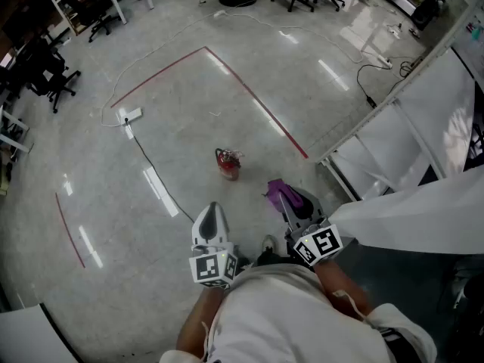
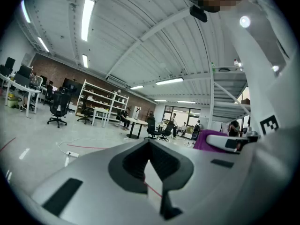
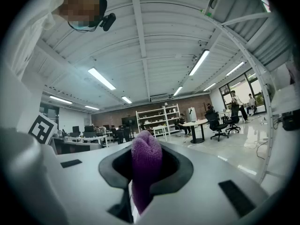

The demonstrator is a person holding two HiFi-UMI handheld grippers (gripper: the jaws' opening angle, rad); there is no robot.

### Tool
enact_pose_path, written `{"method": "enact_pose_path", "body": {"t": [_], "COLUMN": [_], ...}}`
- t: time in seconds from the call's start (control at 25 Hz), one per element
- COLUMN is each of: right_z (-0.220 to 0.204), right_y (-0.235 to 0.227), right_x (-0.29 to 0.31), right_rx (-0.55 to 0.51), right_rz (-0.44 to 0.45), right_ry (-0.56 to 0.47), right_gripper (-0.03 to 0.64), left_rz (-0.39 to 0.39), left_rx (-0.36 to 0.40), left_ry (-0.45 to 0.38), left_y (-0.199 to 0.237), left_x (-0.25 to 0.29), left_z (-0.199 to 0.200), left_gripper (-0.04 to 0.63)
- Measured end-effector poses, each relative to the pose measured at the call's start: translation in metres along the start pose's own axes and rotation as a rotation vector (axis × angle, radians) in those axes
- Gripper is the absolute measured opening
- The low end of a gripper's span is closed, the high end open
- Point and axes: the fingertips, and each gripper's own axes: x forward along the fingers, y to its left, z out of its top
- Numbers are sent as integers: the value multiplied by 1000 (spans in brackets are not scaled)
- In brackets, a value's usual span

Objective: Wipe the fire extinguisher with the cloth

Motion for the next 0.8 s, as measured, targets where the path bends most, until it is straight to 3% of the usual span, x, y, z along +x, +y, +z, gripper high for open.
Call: {"method": "enact_pose_path", "body": {"t": [0.8], "right_z": [-7], "right_y": [16], "right_x": [8], "right_rx": [21], "right_rz": [-12], "right_ry": [20], "right_gripper": [67], "left_rz": [-22], "left_rx": [35], "left_ry": [18], "left_y": [34], "left_x": [5], "left_z": [14], "left_gripper": [3]}}
